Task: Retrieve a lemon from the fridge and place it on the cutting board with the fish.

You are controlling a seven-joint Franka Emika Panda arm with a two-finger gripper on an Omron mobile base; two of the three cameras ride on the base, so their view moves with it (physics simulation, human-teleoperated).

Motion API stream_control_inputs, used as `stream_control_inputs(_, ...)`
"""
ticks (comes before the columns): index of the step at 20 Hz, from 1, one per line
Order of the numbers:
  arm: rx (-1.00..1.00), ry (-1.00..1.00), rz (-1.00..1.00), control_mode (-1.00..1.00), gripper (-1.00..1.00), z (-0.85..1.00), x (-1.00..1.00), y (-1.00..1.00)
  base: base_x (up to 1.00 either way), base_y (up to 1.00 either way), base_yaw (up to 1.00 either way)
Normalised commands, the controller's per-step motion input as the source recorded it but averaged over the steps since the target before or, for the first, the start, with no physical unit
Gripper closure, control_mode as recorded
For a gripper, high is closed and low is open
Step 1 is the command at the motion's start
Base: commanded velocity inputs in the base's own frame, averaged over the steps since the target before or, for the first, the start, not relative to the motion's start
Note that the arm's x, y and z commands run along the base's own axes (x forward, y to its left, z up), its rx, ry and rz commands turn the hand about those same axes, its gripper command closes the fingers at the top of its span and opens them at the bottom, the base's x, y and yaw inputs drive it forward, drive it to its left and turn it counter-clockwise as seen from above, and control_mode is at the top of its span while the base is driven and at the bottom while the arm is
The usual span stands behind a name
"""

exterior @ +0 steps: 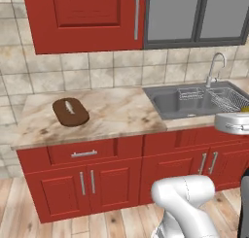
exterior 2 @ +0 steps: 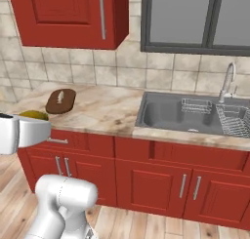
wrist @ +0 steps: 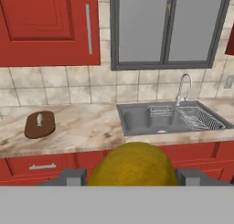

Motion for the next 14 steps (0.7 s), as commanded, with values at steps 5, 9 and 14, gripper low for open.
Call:
stream_control_inputs(5, 0.00, 0.00, 0.00, 1.00, 1.00, 0.00, 0.00, 0.00, 0.43, 0.68, -0.05)
stream_control_inputs(9, 0.00, 0.00, 0.00, 1.00, 1.00, 0.00, 0.00, 0.00, 0.39, 0.84, -0.01)
stream_control_inputs(14, 0.00, 0.00, 0.00, 1.00, 1.00, 0.00, 0.00, 0.00, 0.36, 0.89, 0.00)
